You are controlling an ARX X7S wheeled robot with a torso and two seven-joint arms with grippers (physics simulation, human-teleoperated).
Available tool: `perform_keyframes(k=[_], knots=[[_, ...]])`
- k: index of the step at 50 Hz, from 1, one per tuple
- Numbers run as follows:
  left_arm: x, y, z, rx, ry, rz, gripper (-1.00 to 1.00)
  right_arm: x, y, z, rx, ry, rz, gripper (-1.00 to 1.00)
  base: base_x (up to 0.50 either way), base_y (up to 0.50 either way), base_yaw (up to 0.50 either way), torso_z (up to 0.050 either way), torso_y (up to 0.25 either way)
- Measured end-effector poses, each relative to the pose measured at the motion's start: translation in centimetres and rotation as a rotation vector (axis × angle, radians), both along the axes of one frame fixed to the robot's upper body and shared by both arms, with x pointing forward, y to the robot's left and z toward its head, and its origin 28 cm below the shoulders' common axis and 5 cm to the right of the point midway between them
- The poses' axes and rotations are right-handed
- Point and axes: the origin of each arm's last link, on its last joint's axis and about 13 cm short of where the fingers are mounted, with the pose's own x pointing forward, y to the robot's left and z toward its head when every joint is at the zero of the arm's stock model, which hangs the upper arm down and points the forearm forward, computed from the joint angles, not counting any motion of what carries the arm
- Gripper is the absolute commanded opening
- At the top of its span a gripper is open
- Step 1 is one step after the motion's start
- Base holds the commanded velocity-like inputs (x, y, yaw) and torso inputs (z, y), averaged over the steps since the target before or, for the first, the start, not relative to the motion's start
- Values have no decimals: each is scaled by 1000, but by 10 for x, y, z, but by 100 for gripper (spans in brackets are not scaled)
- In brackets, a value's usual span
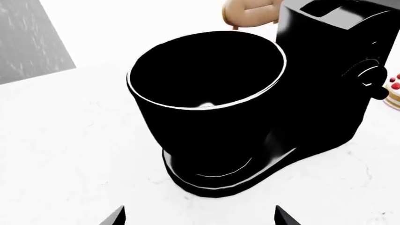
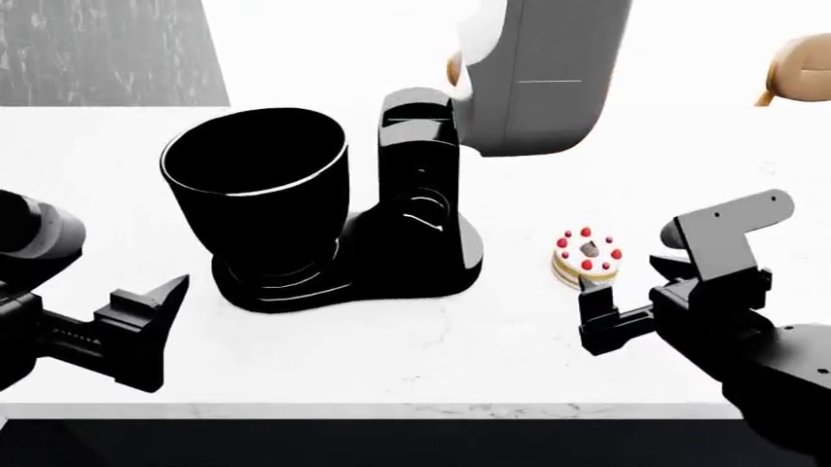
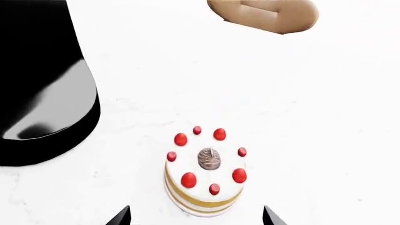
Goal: Place the cake in the stand mixer bowl.
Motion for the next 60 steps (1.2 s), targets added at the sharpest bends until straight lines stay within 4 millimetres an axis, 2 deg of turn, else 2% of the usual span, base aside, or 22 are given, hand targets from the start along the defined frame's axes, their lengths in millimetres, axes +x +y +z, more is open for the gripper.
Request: perform_keyframes(k=[60], knots=[[0,2,-8,6,20,-7,100,54,4,-38,20,78,-41,100,0,0,0,0,0]])
